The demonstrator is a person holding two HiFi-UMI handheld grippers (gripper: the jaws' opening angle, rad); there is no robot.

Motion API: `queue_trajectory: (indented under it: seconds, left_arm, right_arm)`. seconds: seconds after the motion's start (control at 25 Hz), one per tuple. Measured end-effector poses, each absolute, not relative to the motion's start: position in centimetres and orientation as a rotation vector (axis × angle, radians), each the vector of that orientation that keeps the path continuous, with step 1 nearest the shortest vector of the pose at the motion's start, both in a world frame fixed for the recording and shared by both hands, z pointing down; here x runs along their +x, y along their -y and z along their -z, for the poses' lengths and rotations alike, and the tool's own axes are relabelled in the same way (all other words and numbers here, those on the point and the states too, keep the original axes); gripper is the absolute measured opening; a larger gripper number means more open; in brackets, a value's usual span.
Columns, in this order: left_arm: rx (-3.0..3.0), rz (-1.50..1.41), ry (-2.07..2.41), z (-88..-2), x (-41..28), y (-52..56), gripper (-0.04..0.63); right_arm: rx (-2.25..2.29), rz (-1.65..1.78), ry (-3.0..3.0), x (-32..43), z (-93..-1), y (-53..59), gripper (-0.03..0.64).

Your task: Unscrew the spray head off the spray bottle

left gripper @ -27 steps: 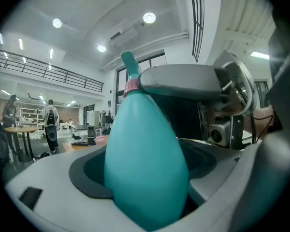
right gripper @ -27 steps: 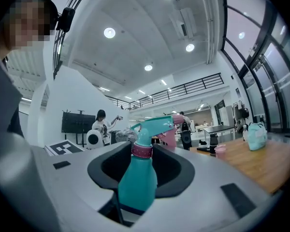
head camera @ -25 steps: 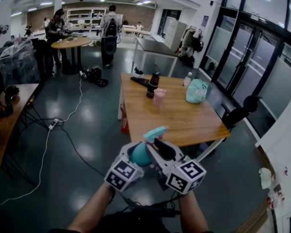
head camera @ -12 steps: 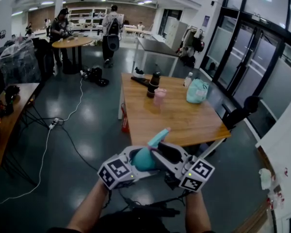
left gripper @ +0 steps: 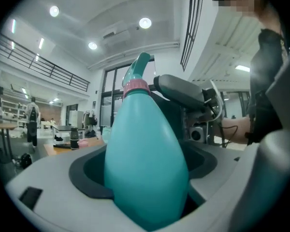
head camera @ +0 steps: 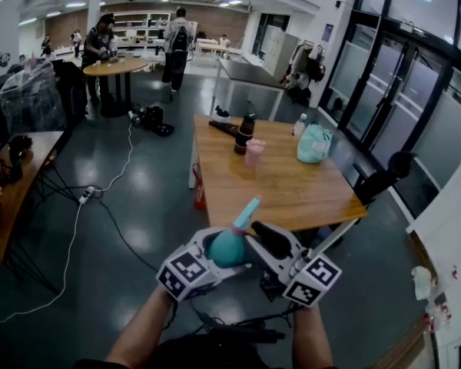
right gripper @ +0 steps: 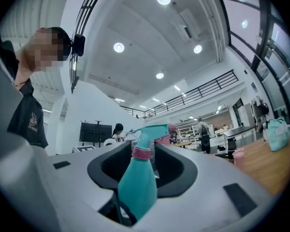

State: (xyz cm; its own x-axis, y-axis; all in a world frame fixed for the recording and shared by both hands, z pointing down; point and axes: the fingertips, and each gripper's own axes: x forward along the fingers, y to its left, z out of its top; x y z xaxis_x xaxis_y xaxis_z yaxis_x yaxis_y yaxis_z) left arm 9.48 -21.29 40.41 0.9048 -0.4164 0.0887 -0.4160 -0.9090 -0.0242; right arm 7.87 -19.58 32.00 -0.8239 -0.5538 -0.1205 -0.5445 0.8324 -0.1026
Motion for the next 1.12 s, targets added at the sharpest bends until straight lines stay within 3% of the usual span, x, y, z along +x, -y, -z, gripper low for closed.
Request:
queue_trajectory:
  seconds: [0.44,0.84,1.12]
  left_arm:
    - [-2.962,0.278,-0.917,-42.0,8.6,23.8,0.423]
    - [-2.98,0.294,-0.822,-42.3,8.9,23.4,0.423]
    - [-3.068,0.225,-0.619,-41.4,9.5,21.8,0.423]
  right_arm:
    - [-1.124,0.207,-2.833,6.4,-33.2,21.2,0.15]
    - [-1.193,0.181,-2.842,6.3,-33.6,22.1,0.138]
    - [-0.978,0.161,-2.906,6.4,-33.0,21.1,0.141]
